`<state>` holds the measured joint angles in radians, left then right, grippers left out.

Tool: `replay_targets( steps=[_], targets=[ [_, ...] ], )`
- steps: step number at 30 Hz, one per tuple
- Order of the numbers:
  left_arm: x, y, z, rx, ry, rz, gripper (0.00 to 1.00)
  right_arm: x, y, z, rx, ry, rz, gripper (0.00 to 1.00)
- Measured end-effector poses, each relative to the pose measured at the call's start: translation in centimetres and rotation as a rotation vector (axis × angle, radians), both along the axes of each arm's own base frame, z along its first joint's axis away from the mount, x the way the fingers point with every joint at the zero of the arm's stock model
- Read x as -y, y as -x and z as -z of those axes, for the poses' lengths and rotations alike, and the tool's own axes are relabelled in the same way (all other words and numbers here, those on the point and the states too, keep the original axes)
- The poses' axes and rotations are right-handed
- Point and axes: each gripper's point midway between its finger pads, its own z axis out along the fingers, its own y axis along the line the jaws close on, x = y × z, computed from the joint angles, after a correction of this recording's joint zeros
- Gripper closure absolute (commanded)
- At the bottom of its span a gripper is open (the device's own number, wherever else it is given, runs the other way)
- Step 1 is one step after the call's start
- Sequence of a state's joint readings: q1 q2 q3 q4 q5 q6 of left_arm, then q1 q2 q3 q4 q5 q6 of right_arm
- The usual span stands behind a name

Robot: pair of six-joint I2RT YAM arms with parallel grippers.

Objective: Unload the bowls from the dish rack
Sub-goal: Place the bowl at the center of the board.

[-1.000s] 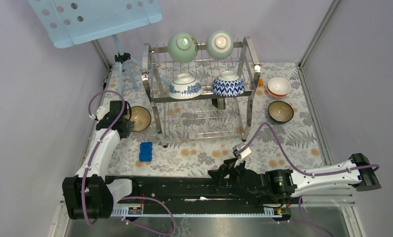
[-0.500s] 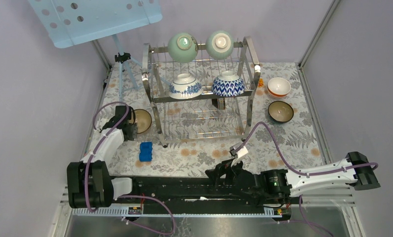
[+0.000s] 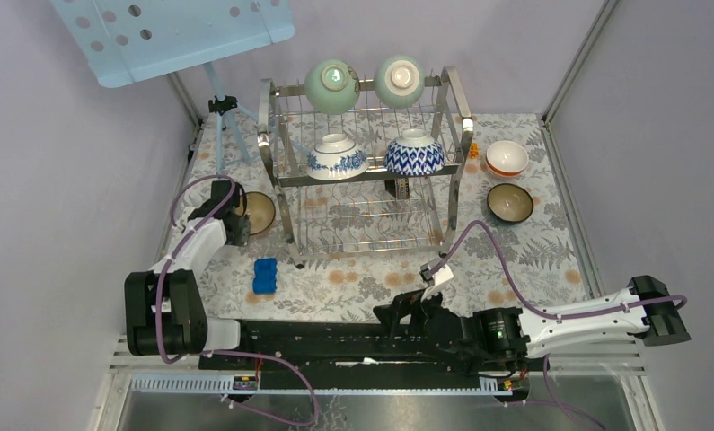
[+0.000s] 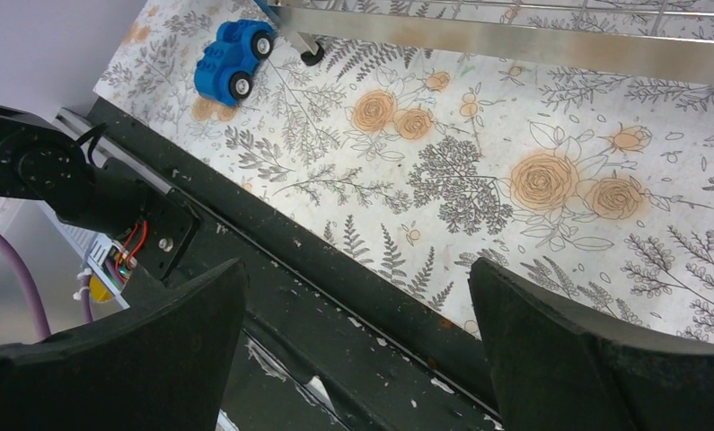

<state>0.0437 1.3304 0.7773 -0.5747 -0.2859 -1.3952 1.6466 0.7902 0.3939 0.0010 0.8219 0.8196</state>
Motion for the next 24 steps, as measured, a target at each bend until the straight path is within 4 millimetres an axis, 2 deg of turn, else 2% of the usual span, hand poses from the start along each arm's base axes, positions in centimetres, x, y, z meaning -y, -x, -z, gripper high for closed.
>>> replay_targets(
  steps=[1,10,11,14,16,18,21,24],
  targets=[
    [0.0,-0.1,0.0,-0.002,-0.002,0.002,0.77,0.1,0.0,0.1,-0.001,0.005,0.002,0.00],
    [-0.3,-1.3,-0.9,0.039,-0.015,0.010,0.47,0.7,-0.2,0.8,-0.006,0.038,0.018,0.00],
    [-0.3,-1.3,-0.9,0.041,-0.015,0.012,0.43,0.8,-0.2,0.9,-0.005,0.042,0.020,0.00],
    [-0.2,-1.3,-1.0,0.039,-0.020,0.030,0.22,1.1,-0.4,1.0,0.000,0.053,0.029,0.00],
    [-0.2,-1.3,-1.6,0.036,-0.030,0.058,0.15,1.4,-0.5,0.9,0.003,0.064,0.033,0.00],
    [-0.2,-1.5,-3.3,0.052,-0.051,0.106,0.09,1.7,-0.6,0.4,0.006,0.076,0.044,0.00],
    [-0.1,-2.1,-7.8,0.156,-0.102,0.196,0.03,2.4,-1.2,-1.2,0.023,0.093,0.088,0.00],
    [0.2,-1.2,-12.5,0.290,-0.167,0.280,0.02,3.5,-2.0,-2.8,0.053,0.120,0.135,0.00]
  ],
)
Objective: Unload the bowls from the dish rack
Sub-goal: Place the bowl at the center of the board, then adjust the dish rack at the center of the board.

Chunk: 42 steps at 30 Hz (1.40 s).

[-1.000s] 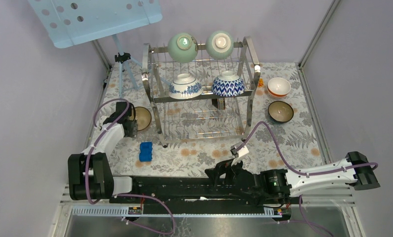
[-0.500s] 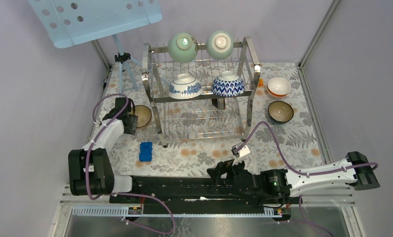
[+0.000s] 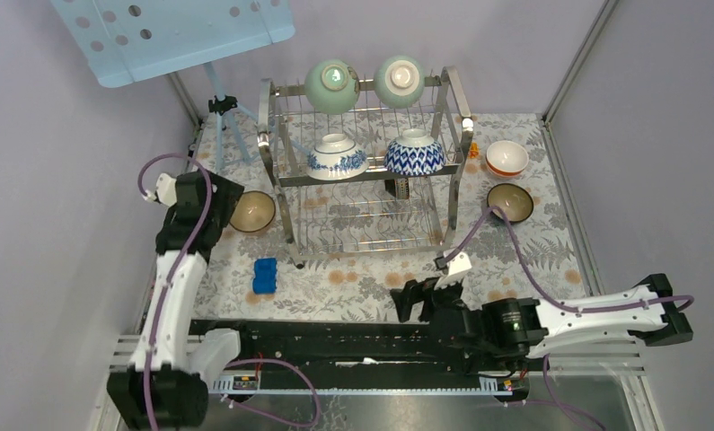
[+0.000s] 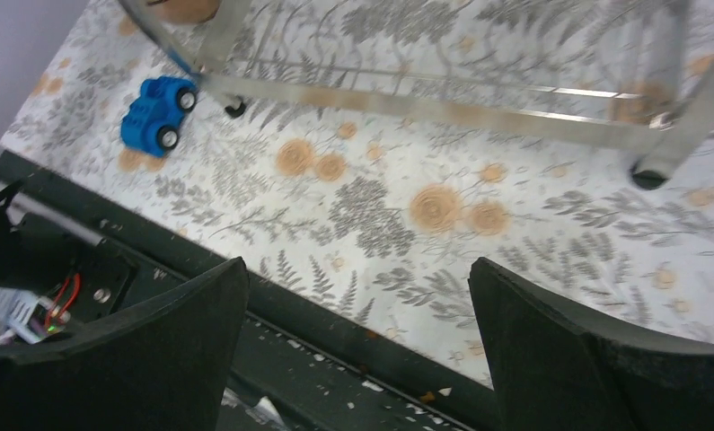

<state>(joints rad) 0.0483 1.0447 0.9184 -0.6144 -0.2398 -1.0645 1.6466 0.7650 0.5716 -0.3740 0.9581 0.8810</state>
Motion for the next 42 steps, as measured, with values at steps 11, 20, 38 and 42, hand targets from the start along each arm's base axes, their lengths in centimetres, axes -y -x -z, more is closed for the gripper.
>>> replay_targets(
  steps=[11,20,38,42],
  targets=[
    [4.9,7.0,-0.3,0.106,-0.077,0.361,0.01,6.4,-2.8,-3.1,0.110,0.089,0.196,0.05],
    [7.4,7.7,-0.4,0.136,-0.100,0.525,0.01,10.3,-5.9,-7.0,0.212,0.105,0.354,0.03],
    [10.6,7.6,-3.4,0.270,-0.149,0.739,0.02,12.9,-13.9,-5.9,0.144,0.112,0.558,0.03],
    [12.0,7.7,-4.1,0.315,-0.130,0.805,0.02,12.2,-15.5,-5.6,0.139,0.107,0.552,0.07]
  ],
)
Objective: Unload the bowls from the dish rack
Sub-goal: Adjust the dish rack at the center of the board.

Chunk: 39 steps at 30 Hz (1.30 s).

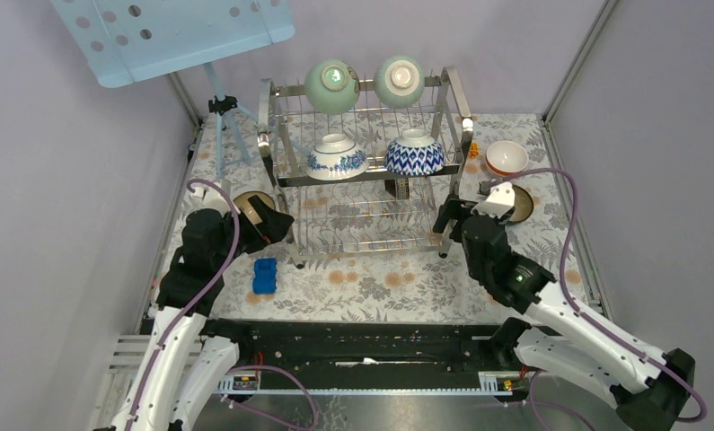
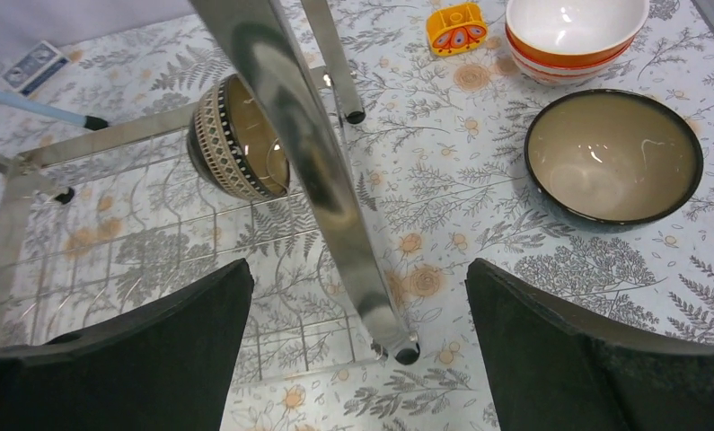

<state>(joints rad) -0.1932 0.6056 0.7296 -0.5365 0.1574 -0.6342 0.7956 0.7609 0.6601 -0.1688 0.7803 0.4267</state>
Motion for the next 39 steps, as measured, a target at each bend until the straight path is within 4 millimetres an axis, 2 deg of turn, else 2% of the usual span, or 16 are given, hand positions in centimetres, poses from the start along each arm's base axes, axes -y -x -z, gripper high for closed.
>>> replay_targets(
  steps=[5,9,14,17,25,29,33,34,35,39],
  targets=[
    [1.0,0.0,0.6,0.007,0.011,0.055,0.02,0.4,-2.2,1.3,-0.033,0.010,0.027,0.14],
    [1.3,-0.3,2.1,-0.005,0.012,0.071,0.02,1.3,-4.0,2.1,-0.047,-0.014,0.057,0.21],
    [1.6,-0.9,4.4,-0.036,0.012,0.074,0.05,0.5,-5.1,2.6,-0.052,-0.059,0.016,0.38],
    [1.7,-1.5,5.2,-0.060,0.010,0.072,0.12,-0.1,-5.3,2.6,-0.051,-0.077,-0.010,0.47],
    [2.3,-3.6,6.0,-0.071,0.020,0.070,0.34,-0.9,-4.8,2.6,-0.040,-0.112,-0.071,0.62],
    [3.5,-4.2,6.4,-0.079,0.031,0.105,0.47,-0.8,-4.1,2.5,-0.040,-0.113,-0.091,0.65],
    [4.5,-5.1,6.5,-0.074,0.003,0.141,0.55,-0.5,-3.3,2.6,-0.050,-0.113,-0.100,0.65],
    [4.6,-5.5,6.5,-0.072,-0.010,0.146,0.60,0.0,-2.7,2.6,-0.056,-0.111,-0.094,0.65],
    [4.9,-6.6,6.4,-0.063,-0.026,0.150,0.61,0.0,-2.7,2.6,-0.056,-0.111,-0.094,0.65],
    [5.2,-8.1,6.3,-0.063,-0.052,0.157,0.65,0.3,-2.3,2.6,-0.055,-0.117,-0.092,0.65]
  ],
)
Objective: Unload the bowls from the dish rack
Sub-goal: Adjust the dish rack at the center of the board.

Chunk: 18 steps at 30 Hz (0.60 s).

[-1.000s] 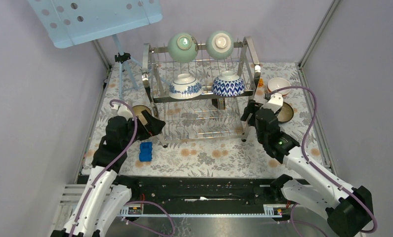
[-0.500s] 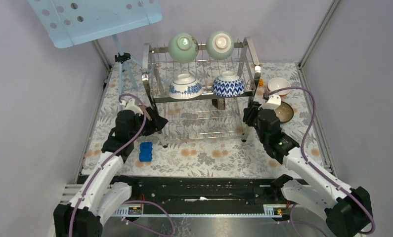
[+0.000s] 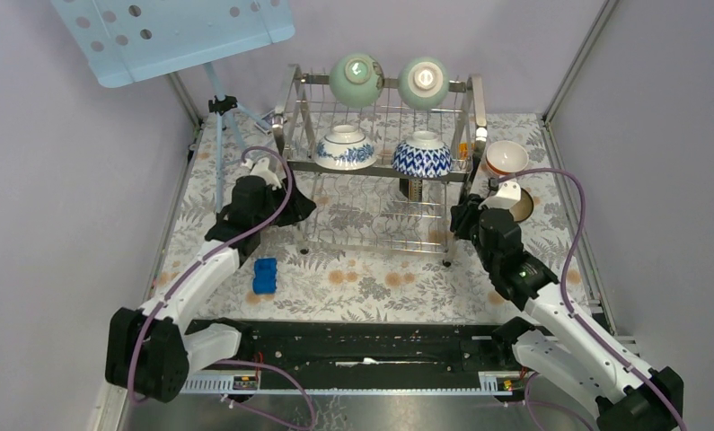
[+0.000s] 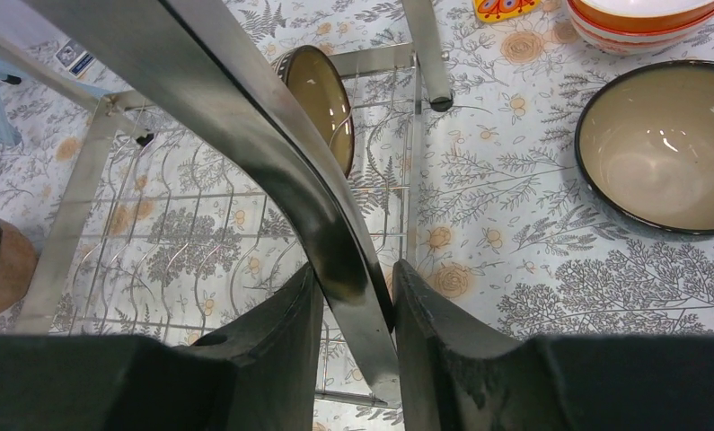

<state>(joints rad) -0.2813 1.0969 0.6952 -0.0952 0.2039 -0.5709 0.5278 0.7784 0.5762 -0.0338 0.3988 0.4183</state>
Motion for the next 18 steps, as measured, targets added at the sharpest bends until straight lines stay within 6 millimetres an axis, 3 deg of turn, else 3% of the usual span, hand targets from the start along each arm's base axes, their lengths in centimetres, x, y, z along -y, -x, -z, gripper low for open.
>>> replay_targets(
  steps=[18],
  targets=[
    [0.8,-6.0,-0.1,0.039,-0.076,-0.001,0.66,-0.5,0.6,0.1,-0.023,-0.055,-0.034,0.64]
  ],
)
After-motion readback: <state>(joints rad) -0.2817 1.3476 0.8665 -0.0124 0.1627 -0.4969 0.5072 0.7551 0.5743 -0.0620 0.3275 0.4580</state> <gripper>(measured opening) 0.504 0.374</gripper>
